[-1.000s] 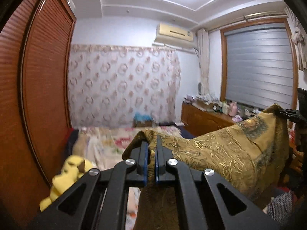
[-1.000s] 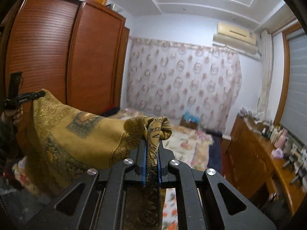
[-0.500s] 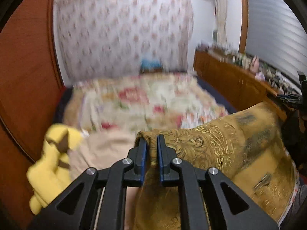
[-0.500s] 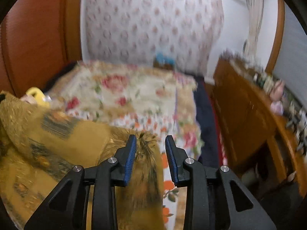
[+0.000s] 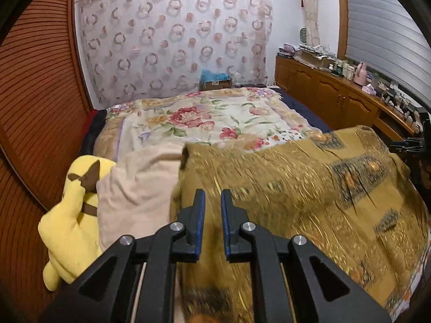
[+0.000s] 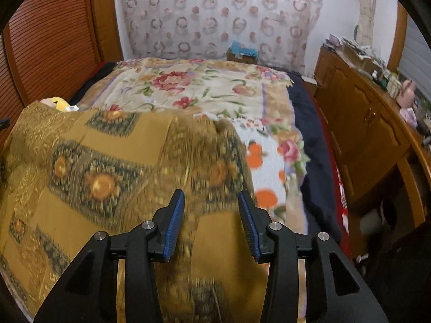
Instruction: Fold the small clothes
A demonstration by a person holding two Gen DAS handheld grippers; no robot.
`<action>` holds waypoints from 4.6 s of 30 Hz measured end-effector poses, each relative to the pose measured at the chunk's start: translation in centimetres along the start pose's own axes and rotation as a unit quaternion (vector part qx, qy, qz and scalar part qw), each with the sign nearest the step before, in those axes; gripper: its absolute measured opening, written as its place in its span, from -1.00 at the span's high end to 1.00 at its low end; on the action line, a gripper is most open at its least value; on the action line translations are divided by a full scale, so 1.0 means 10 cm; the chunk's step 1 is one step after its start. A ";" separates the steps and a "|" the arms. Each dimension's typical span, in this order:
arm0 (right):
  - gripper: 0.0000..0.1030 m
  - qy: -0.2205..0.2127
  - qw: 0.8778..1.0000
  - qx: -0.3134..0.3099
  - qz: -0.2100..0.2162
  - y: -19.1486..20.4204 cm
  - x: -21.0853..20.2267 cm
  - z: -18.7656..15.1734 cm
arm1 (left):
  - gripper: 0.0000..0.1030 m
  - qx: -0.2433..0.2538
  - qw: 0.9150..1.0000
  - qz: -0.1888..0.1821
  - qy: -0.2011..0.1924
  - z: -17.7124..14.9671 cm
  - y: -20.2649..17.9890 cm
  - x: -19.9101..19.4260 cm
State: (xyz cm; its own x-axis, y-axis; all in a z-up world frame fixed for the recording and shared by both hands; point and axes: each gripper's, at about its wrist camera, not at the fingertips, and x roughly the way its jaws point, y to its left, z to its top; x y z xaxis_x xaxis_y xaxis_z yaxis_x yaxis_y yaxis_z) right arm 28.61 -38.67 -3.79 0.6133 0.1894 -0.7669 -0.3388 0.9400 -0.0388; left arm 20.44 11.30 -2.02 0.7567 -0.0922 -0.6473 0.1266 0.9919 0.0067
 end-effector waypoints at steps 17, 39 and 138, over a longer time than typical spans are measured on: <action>0.01 0.003 0.999 0.038 -0.009 -0.24 -0.50 -0.80 | 0.08 0.016 0.997 -0.036 0.064 -0.95 -0.59 -0.26; 0.00 -0.001 0.997 0.074 -0.018 -0.21 -0.18 -0.87 | -0.22 0.014 0.996 -0.039 0.084 -1.10 -0.62 -0.04; 1.00 -0.152 0.986 0.032 0.052 0.14 -1.73 -0.84 | 0.99 -0.087 0.994 -0.026 -0.063 -1.11 -0.15 -1.45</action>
State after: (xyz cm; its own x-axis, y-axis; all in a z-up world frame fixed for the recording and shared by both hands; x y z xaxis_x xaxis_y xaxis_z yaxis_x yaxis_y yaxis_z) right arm 11.49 -43.04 4.02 0.7665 0.3539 -0.5359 -0.3723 0.9248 0.0782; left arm 2.16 12.09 -1.07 0.8277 -0.1437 -0.5425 0.0635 0.9844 -0.1639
